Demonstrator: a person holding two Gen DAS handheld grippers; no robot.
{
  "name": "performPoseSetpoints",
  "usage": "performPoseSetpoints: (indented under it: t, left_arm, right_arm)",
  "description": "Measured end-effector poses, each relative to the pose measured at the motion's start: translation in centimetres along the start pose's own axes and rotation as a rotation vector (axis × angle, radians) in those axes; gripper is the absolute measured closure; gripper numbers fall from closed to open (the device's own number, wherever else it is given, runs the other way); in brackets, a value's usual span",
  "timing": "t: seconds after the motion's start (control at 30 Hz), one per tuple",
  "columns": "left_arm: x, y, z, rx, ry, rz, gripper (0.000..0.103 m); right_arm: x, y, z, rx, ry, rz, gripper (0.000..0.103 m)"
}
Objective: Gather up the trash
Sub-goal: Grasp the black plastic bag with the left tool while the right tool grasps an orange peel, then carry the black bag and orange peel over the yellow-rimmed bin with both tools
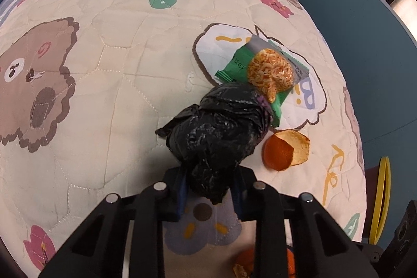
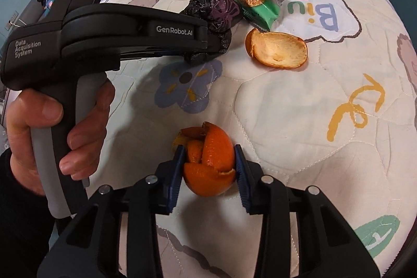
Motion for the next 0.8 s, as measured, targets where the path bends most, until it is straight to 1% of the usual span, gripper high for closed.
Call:
performPoseSetpoints:
  t: [0.13,0.27,0.43,0.8]
  left_arm:
    - [-0.4,0.2,-0.6,-0.001,0.008,-0.011,0.082]
    - [-0.6,0.5,-1.4,0.005,0.010,-0.015,0.084]
    - [-0.9,0.7,-2.6,0.018,0.003,-0.014,0.084]
    - [-1.6,1.0,-6.0,0.058,-0.004,-0.019,0.084]
  right_arm:
    - [-0.1,0.2,-0.4,0.007,0.010,-0.002,0.074]
    - [-0.4,0.3,-0.8,0.013,0.021,-0.013,0.077]
    - [-0.3,0.4,-1.5,0.032,0.017,-0.007,0.077]
    - [0.8,1.0,-4.8,0.087,0.031,0.022,0.078]
Point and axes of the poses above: each gripper's, at about its wrist camera, not at the fingertips, and z roughly the way its jaws point, x to its right, y to its underside, the point moved 4 cm from there along z, roughly the way its jaws point, and after that the axes turned 14 degrees about -z, right-handed, at the moved point
